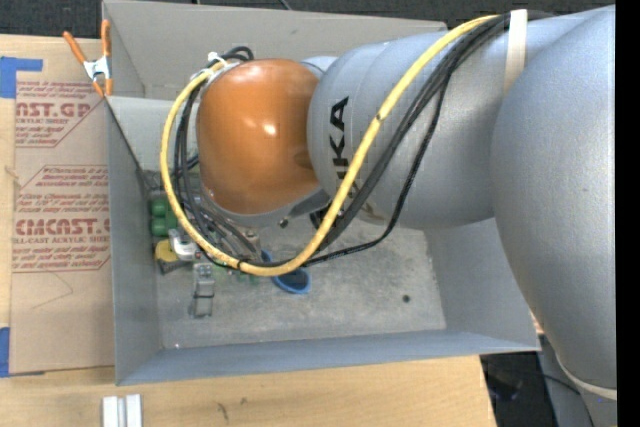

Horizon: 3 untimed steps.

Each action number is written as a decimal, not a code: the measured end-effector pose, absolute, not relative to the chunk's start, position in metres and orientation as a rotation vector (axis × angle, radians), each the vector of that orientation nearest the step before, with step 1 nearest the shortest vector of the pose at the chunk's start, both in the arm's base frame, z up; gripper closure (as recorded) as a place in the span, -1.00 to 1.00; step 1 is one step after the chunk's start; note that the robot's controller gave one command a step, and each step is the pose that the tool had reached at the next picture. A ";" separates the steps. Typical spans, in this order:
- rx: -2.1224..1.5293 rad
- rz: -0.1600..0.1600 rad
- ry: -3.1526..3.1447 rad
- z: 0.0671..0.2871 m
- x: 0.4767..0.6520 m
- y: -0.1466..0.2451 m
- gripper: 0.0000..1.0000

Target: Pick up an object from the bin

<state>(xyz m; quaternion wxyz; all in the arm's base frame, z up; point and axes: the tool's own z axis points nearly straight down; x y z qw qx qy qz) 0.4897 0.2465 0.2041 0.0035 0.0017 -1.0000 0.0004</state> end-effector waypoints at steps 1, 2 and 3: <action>0.329 -0.006 -3.136 0.073 0.559 0.218 -1.00; 0.331 -0.005 -3.134 0.075 0.559 0.219 1.00; 0.331 -0.002 -3.125 0.073 0.556 0.218 -1.00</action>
Offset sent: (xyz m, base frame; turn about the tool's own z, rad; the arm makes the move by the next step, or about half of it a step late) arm 0.0665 -0.0291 -0.1315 -0.2080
